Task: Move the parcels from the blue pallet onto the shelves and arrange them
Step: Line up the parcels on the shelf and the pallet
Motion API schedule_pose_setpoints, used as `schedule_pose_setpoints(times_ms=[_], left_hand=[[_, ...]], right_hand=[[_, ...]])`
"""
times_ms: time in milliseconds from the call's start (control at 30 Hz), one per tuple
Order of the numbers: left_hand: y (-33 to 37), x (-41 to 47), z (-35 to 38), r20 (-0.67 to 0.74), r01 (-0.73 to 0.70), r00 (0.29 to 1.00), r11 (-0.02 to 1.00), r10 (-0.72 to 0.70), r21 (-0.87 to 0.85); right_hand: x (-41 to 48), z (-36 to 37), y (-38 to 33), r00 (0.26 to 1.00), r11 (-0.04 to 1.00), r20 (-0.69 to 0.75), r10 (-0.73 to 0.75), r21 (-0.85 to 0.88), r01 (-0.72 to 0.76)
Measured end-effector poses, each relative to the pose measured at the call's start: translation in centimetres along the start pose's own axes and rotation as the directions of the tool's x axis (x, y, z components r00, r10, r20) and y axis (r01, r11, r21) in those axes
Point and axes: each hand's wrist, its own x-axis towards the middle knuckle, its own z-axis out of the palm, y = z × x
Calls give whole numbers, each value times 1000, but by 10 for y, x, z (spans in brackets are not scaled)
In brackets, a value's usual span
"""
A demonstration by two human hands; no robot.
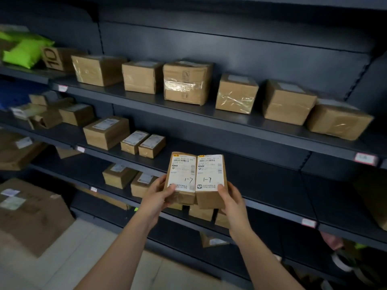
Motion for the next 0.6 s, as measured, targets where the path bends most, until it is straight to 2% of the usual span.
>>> schedule_pose_setpoints(times_ms=[333, 600], left_hand=[[29, 170, -48, 66, 100, 992, 992, -105, 74], [32, 274, -63, 21, 162, 985, 964, -170, 210]], right_hand=[[131, 97, 5, 991, 995, -93, 93, -32, -96], [215, 137, 16, 971, 984, -171, 165, -34, -173]])
